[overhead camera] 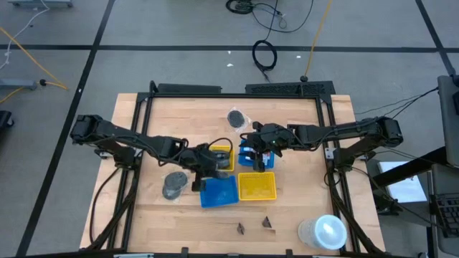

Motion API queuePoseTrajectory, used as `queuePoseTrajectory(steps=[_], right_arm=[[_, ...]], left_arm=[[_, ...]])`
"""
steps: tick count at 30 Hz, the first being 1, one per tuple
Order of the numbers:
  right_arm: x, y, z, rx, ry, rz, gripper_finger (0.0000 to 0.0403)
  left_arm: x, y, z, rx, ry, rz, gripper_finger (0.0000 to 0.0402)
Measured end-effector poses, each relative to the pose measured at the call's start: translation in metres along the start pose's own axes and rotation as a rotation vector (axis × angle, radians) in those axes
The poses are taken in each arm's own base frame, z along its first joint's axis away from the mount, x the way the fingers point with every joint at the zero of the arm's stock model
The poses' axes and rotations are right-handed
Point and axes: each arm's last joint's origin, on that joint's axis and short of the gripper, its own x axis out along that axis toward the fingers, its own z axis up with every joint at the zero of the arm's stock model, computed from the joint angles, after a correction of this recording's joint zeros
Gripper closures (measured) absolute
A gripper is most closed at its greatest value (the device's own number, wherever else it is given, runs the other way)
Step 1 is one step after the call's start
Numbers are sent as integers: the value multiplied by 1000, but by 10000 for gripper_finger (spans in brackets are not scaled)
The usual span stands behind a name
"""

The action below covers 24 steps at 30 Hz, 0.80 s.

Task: Pick & Place Travel size toiletries
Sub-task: Put the hairbrush into the bottom left blue bin

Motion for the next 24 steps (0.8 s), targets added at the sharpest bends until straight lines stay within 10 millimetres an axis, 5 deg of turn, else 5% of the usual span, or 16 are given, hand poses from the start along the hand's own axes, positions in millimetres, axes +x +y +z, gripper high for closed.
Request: queuePoseTrajectory(steps=[24], right_arm=[[0,0,0,-18,3,0,262]], left_arm=[[8,-61,-11,-210,-61,22,391]])
